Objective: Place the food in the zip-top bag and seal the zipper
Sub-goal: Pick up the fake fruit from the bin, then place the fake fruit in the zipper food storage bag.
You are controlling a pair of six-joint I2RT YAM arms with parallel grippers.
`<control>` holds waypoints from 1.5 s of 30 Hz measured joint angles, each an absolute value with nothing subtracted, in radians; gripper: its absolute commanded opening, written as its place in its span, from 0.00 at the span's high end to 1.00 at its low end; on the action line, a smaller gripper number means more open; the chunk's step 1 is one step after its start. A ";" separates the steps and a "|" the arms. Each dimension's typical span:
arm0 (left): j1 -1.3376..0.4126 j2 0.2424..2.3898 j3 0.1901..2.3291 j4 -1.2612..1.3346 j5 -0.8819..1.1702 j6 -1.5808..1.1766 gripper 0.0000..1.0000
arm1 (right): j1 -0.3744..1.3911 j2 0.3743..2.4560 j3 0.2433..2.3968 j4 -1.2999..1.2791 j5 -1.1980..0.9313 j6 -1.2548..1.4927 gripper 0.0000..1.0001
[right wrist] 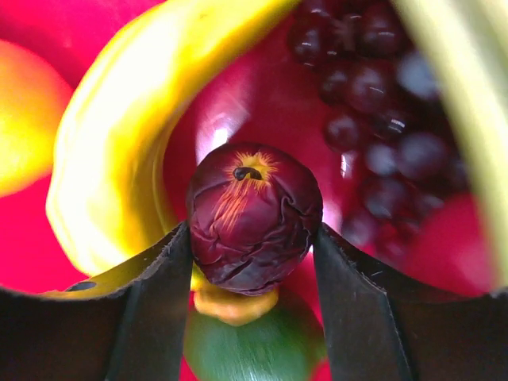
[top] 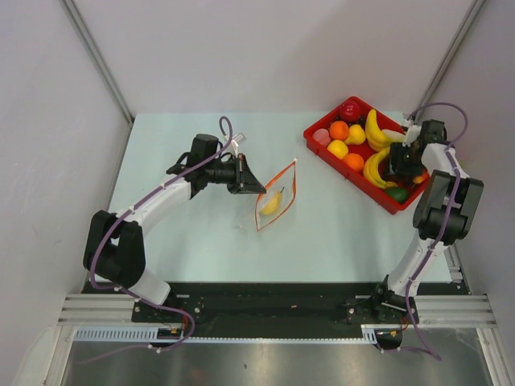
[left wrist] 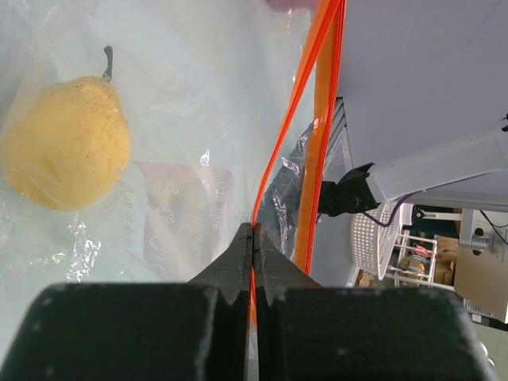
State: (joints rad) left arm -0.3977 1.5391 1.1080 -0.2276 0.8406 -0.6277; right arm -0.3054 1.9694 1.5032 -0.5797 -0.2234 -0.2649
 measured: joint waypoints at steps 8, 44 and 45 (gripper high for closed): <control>-0.405 1.542 1.113 -0.231 0.844 -0.659 0.99 | -0.338 1.664 1.533 -0.656 -0.403 -0.288 0.60; -0.418 1.599 1.140 -0.147 0.974 -0.831 1.00 | 0.597 1.353 1.136 -0.465 -0.411 -0.248 0.18; -0.415 1.599 1.139 -0.147 0.974 -0.831 1.00 | 0.597 1.358 1.146 -0.472 -0.386 -0.247 0.14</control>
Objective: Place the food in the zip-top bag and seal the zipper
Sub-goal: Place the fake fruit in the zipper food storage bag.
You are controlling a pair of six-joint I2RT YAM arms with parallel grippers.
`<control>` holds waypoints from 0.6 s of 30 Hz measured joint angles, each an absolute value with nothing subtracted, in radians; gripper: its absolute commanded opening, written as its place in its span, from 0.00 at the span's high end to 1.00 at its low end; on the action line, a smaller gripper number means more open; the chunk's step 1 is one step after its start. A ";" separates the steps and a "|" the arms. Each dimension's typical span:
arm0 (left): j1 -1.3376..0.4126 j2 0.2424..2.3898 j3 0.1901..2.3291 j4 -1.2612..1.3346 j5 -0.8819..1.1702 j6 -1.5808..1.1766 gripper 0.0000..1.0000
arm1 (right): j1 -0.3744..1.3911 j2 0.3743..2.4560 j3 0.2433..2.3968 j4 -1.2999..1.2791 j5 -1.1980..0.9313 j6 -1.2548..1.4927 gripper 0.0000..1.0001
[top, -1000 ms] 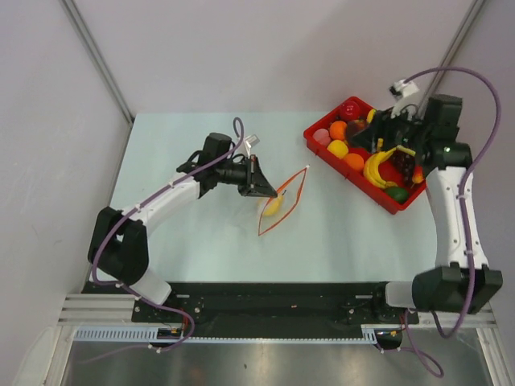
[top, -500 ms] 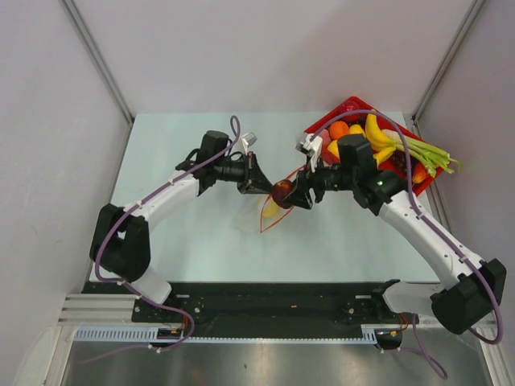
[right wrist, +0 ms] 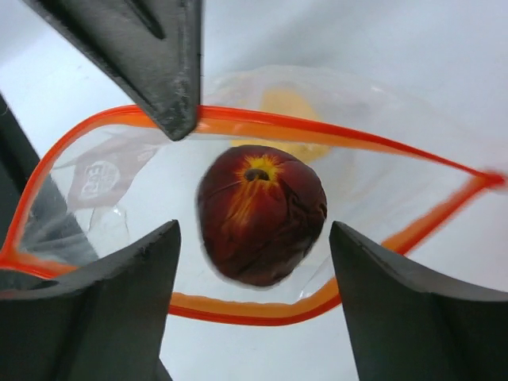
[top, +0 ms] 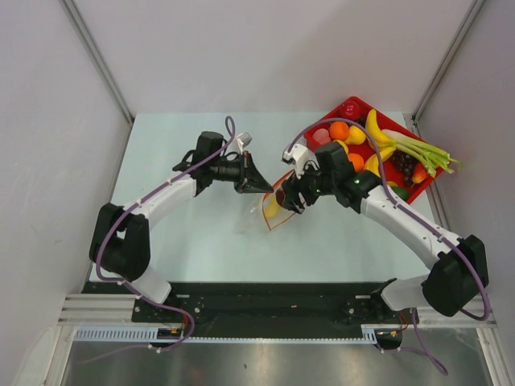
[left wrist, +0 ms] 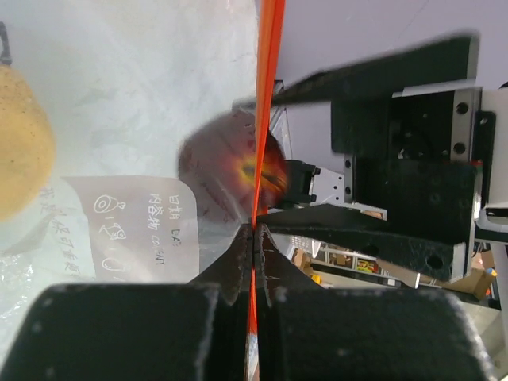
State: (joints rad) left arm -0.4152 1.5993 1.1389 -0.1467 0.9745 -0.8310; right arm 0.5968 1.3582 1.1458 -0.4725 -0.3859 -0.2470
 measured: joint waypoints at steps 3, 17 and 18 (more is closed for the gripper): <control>-0.411 1.599 1.139 -0.143 0.975 -0.831 1.00 | 0.596 1.360 1.185 -0.509 -0.342 -0.236 0.11; -0.409 1.599 1.138 -0.144 0.974 -0.830 1.00 | 0.554 1.191 1.155 -0.580 -0.299 -0.062 0.18; -0.409 1.599 1.138 -0.144 0.974 -0.830 1.00 | 0.540 1.203 1.142 -0.582 -0.301 -0.045 0.18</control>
